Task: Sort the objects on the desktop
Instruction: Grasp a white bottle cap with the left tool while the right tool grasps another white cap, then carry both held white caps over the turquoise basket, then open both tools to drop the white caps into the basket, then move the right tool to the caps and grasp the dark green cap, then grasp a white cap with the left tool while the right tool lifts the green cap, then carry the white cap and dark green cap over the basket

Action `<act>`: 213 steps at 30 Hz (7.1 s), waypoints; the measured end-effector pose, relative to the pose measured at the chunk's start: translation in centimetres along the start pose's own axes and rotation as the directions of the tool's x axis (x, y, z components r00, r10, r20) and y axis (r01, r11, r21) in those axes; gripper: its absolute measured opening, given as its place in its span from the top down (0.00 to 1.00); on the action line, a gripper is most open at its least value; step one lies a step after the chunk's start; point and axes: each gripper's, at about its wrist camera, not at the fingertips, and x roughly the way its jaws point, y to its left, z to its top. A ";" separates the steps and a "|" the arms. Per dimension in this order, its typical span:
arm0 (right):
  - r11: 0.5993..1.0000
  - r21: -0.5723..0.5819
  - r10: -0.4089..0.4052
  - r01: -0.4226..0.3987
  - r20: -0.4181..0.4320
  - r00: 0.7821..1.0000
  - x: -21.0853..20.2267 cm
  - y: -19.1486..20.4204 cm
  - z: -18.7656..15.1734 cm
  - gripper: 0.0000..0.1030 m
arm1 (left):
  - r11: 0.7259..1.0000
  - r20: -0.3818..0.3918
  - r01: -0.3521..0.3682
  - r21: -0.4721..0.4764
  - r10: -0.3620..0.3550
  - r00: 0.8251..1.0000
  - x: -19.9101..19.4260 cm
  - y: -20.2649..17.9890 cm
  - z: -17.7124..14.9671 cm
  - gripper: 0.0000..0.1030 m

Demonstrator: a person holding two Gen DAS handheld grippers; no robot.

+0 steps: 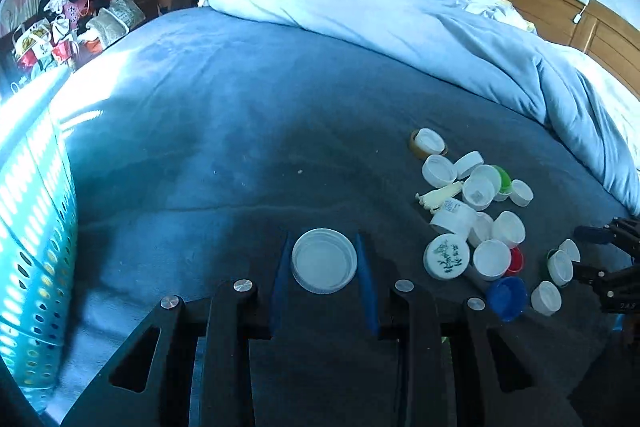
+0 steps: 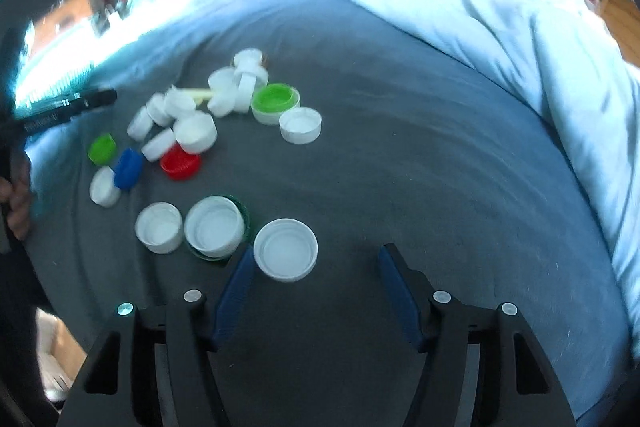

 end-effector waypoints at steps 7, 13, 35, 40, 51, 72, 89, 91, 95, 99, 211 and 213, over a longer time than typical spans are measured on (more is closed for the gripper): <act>1.000 0.004 0.016 -0.016 0.023 1.000 -0.5 0.0 0.1 0.67 | 0.999 -0.031 0.023 -0.024 -0.024 0.999 0.6 0.3 -0.3 0.74; 0.993 0.114 -0.052 0.039 0.114 0.992 -4.5 -0.4 0.6 0.67 | 0.997 0.049 0.070 -0.012 -0.069 0.996 -3.1 -0.9 1.1 0.74; 0.991 -0.023 0.130 -0.131 0.368 0.921 -14.1 16.8 17.3 0.66 | 0.982 0.247 -0.125 -0.140 0.157 0.956 -20.0 7.2 5.2 0.74; 0.977 -0.096 0.213 -0.190 0.372 0.904 -14.1 22.5 21.0 0.66 | 0.958 0.254 -0.172 -0.229 0.229 0.940 -21.4 12.5 5.3 0.74; 0.919 -0.217 0.375 -0.330 0.221 0.900 -10.3 33.5 25.2 0.66 | 0.918 0.112 -0.261 -0.300 0.305 0.946 -19.9 19.8 3.5 0.74; 0.879 -0.239 0.438 -0.412 0.065 0.897 -6.1 37.8 24.8 0.66 | 0.924 -0.039 -0.256 -0.284 0.256 0.966 -15.3 21.3 1.0 0.74; 0.942 -0.143 0.336 -0.304 0.366 0.868 -13.6 24.9 18.0 0.28 | 0.984 0.198 -0.122 -0.128 0.146 0.969 -21.2 12.1 2.8 0.25; 0.975 -0.053 0.221 -0.216 0.354 0.909 -13.1 19.2 14.2 0.28 | 0.999 0.227 -0.012 -0.049 0.022 0.974 -21.9 8.4 2.8 0.25; 0.991 0.135 -0.008 -0.019 0.198 0.980 -10.4 9.2 6.6 0.39 | 0.987 0.188 0.145 0.065 -0.154 0.970 -19.8 1.6 2.4 0.24; 0.977 0.212 -0.032 0.019 0.056 0.998 -7.5 5.0 1.3 0.39 | 0.963 0.072 0.245 0.116 -0.254 0.964 -13.6 -2.3 1.0 0.24; 0.989 0.006 0.135 -0.145 0.339 0.931 -15.3 17.1 11.6 0.58 | 0.985 0.166 -0.102 -0.137 0.124 0.978 -16.8 5.6 2.1 0.74; 0.987 0.001 0.150 -0.159 0.337 0.929 -15.2 17.6 12.2 0.58 | 0.984 0.162 -0.108 -0.142 0.131 0.978 -16.9 6.2 1.9 0.74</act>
